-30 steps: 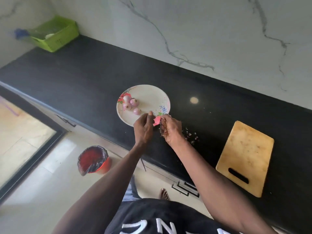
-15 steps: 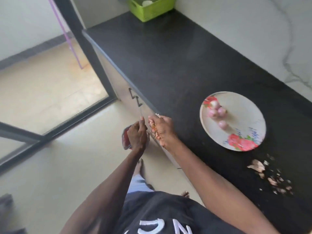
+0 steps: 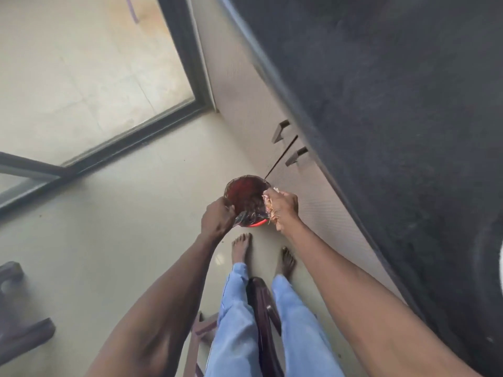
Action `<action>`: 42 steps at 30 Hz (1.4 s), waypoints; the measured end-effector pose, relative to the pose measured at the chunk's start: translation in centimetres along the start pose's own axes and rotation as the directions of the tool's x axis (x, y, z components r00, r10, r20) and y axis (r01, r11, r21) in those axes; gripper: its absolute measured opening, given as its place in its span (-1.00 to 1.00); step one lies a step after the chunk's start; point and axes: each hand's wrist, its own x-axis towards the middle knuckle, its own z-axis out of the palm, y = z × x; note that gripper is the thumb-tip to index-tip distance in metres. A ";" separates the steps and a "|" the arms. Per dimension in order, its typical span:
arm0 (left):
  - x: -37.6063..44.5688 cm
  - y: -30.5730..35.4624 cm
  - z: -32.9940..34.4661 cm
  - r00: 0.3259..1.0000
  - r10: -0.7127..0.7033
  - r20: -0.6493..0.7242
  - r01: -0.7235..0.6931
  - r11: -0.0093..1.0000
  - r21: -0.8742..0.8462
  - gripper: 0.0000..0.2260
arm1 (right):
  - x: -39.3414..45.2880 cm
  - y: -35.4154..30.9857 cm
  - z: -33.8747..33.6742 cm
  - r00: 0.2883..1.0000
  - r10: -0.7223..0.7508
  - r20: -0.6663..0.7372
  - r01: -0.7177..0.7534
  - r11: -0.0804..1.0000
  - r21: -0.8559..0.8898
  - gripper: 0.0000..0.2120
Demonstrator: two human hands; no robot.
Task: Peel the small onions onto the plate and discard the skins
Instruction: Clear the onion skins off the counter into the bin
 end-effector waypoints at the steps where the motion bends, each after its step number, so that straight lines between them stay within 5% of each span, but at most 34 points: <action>1: 1.8 -0.9 1.5 1.000 0.015 0.024 -0.016 1.000 0.021 -0.79 | 2.3 1.3 0.9 1.000 0.004 -0.006 -0.005 0.999 -0.033 -0.71; 6: 9.7 -5.4 9.0 0.978 0.175 0.111 -0.190 0.970 0.153 -0.84 | 13.2 7.8 4.7 0.999 -0.045 -0.028 0.037 0.969 -0.243 -0.80; 11: 17.2 -10.5 16.6 0.914 0.287 0.286 -0.378 0.858 0.348 -0.41 | 21.0 11.6 8.3 0.978 -0.178 -0.109 0.110 0.882 -0.458 -0.71; 15: 19.6 -12.4 19.1 0.869 0.331 0.367 -0.462 0.808 0.366 -0.37 | 25.0 14.1 10.6 0.965 -0.246 -0.090 0.173 0.854 -0.491 -0.59; 17: 19.9 -13.2 19.3 0.838 0.410 0.361 -0.524 0.788 0.323 -0.49 | 27.2 15.4 11.7 0.986 -0.166 -0.006 0.137 0.833 -0.536 -0.49; 20: 20.2 -15.7 20.2 0.766 0.494 0.412 -0.633 0.691 0.349 -0.73 | 28.7 16.3 12.7 0.980 0.168 0.102 -0.061 0.753 -0.655 -0.03; 25: 19.8 -17.2 18.6 0.666 0.637 0.389 -0.738 0.640 0.215 -0.86 | 28.1 15.1 12.2 0.977 0.206 0.056 -0.095 0.653 -0.752 -0.58; 30: 18.0 -16.1 15.4 0.764 0.541 0.351 -0.632 0.737 0.240 -0.48 | 24.1 13.4 10.4 0.998 0.065 0.024 -0.024 0.662 -0.749 -0.70; 35: 13.0 -10.1 10.0 0.897 0.371 0.239 -0.414 0.895 0.167 -0.82 | 19.2 12.2 8.6 0.998 -0.055 -0.018 0.028 0.739 -0.673 -0.65; 42: 4.1 -1.6 2.6 0.978 0.207 0.023 -0.208 0.978 0.006 -0.70 | 8.3 6.4 4.5 0.975 -0.216 0.054 0.206 0.788 -0.580 -0.72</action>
